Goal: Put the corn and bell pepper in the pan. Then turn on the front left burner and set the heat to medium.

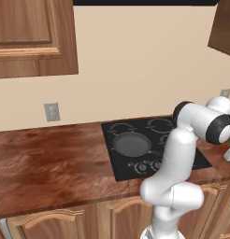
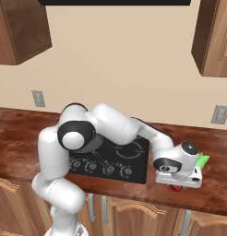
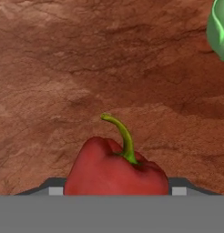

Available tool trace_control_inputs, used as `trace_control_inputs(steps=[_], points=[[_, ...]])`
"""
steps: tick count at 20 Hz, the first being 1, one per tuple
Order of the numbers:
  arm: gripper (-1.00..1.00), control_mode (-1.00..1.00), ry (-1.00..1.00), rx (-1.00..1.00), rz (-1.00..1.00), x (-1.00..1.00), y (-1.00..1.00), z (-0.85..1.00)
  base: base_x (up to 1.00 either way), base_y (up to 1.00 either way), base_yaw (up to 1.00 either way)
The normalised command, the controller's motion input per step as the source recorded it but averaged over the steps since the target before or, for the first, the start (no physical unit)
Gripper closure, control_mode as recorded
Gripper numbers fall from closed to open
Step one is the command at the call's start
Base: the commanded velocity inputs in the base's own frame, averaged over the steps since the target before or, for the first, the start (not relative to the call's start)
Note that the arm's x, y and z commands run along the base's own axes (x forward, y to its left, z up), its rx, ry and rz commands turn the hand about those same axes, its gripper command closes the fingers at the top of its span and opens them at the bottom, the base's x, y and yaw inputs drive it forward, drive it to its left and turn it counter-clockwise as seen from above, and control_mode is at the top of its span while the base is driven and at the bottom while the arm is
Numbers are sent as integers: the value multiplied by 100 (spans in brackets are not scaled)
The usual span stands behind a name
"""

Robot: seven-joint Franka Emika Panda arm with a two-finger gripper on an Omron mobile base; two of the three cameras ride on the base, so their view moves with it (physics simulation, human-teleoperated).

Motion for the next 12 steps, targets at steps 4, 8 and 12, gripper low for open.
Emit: trace_control_inputs(steps=[4, 8, 12], points=[[100, -100, 0, 0, 0, 0, 0, 0, 0, 0, 0], [100, -100, -10, 0, 0, -28, 12, 24, 0, 0, 0], [100, -100, -12, 0, 1, -37, 46, 78, 0, 0, 0]])
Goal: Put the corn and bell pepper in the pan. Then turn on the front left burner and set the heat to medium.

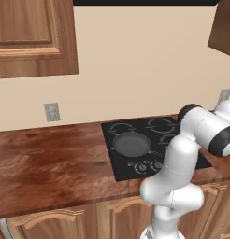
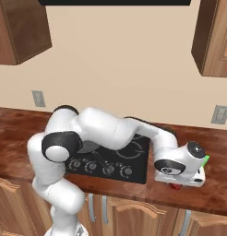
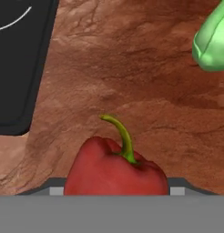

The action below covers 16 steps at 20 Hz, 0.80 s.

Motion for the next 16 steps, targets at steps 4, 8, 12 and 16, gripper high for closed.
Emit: trace_control_inputs(steps=[4, 8, 12, 16], points=[[100, -100, -1, -3, 0, -8, 73, 96, 0, 0, 0], [100, -100, 8, 0, 0, 7, 76, 70, 0, 0, 0], [100, -100, 7, -2, -3, 16, 99, 35, 0, 0, 0], [100, -100, 4, -11, -11, 17, 100, 6, 0, 0, 0]])
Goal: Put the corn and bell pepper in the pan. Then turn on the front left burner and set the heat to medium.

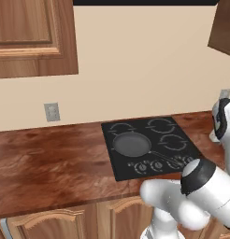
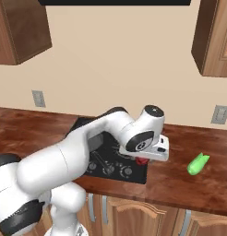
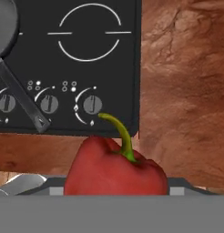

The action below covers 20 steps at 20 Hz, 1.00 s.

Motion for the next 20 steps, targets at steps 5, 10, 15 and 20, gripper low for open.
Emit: trace_control_inputs(steps=[5, 10, 15, 20], points=[[100, -100, 0, -11, -16, 48, 100, 35, 0, 0, 0], [100, -100, 0, -12, -14, 52, 100, 40, 0, 0, 0], [100, -100, 2, -7, -4, 49, 88, 14, 0, 0, 0], [100, -100, 4, 0, 6, 67, 31, 0, 0, 0, 0]])
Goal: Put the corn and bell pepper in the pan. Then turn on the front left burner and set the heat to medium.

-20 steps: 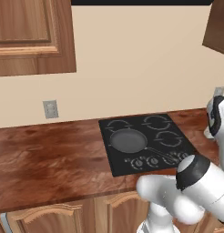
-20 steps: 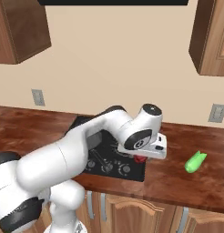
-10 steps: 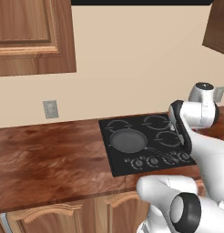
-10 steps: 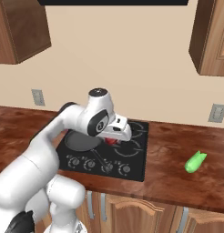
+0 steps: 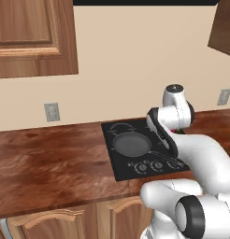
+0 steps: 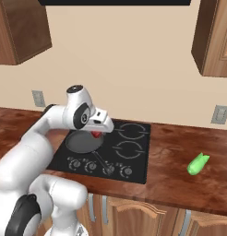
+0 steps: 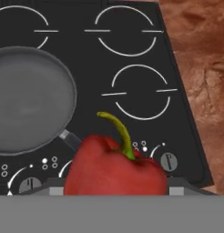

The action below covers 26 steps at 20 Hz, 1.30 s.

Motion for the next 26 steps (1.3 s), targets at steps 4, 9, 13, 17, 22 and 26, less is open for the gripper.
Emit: trace_control_inputs(steps=[4, 9, 13, 17, 22, 26], points=[[100, -100, 1, 2, 18, 74, 2, 0, 0, 0, 0], [100, -100, 5, 2, 25, 56, 19, -3, 0, 0, 0], [100, -100, 9, 0, 23, 46, 37, -6, 0, 0, 0], [100, -100, 15, 0, 15, 26, 38, -1, 0, 0, 0], [100, -100, 7, 0, 4, 1, 10, -10, 0, 0, 0], [100, -100, 0, 0, 2, 1, 0, -58, 0, 0, 0]])
